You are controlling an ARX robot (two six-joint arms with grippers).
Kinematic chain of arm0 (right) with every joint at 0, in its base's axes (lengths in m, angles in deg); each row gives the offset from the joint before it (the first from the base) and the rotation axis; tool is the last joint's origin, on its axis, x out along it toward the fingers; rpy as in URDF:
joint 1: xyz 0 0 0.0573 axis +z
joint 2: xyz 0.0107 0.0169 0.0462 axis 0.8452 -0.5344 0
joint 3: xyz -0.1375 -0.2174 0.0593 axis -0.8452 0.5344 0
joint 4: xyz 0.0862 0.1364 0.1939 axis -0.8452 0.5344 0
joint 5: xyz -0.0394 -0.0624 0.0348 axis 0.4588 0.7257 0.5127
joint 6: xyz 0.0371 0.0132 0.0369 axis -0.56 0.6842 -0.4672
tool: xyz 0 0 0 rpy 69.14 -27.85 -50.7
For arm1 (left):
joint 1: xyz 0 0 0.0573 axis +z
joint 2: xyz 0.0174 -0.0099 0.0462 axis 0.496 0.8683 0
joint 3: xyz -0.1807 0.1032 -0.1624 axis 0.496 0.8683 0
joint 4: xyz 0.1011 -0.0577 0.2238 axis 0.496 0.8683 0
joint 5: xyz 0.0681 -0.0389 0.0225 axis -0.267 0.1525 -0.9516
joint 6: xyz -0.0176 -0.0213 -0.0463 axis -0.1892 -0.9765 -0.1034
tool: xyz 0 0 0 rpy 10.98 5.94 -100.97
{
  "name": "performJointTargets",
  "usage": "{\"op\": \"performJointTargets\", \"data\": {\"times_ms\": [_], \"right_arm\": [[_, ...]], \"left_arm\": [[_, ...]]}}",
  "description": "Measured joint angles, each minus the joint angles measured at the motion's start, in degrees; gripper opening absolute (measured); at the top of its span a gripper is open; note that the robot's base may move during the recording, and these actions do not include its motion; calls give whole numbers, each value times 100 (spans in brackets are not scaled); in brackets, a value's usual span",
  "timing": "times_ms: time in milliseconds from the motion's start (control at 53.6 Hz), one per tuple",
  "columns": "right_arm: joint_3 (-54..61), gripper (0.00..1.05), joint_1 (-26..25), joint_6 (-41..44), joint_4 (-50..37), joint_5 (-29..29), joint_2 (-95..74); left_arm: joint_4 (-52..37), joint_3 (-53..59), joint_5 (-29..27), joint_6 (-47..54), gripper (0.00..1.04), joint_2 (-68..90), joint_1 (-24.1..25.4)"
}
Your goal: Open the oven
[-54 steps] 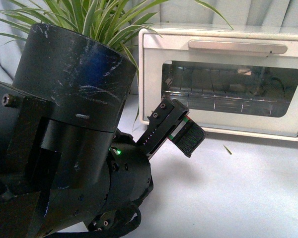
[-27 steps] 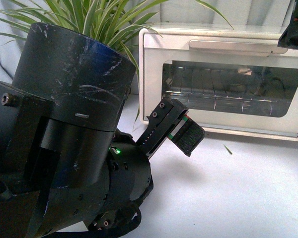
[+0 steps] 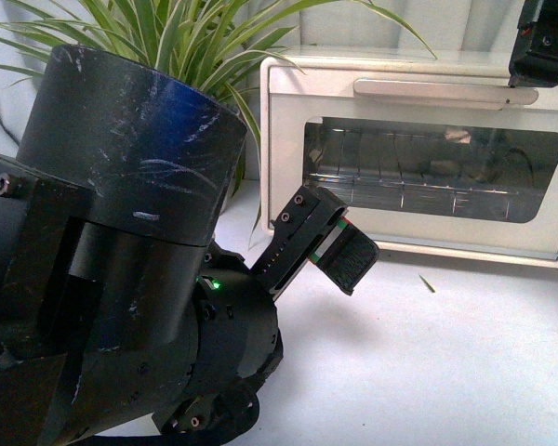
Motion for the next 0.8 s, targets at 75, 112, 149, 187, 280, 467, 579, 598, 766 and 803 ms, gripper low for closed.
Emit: {"op": "performJointTargets", "data": {"times_ms": [75, 112, 149, 187, 280, 467, 579, 598, 766, 803], "right_arm": [[-61, 95, -11, -4, 22, 13, -63], [-79, 95, -15, -4, 24, 15, -83], [-94, 95, -24, 0, 26, 20, -105], [-101, 95, -33, 0, 35, 22, -122], [-111, 95, -59, 11, 96, -15, -138], [83, 95, -109, 125, 15, -271, -7], [503, 95, -146, 195, -205, -442, 264], [544, 95, -146, 197, -227, -459, 293], [1040, 95, -168, 208, -501, -629, 579], [1123, 95, -168, 208, -546, -645, 627]], "left_arm": [[9, 0, 4, 0, 98, -9, 9], [9, 0, 11, 0, 98, -9, 13], [11, 0, 11, 0, 98, -9, 15], [20, 0, 11, 0, 98, -11, 20], [24, 2, 11, 0, 98, -15, 26], [24, 7, 15, 0, 98, -17, 33], [24, 15, 15, 0, 98, -17, 44], [24, 17, 15, 0, 98, -17, 46], [22, 22, 26, 0, 98, -28, 63], [22, 24, 26, 0, 98, -31, 66]]}}
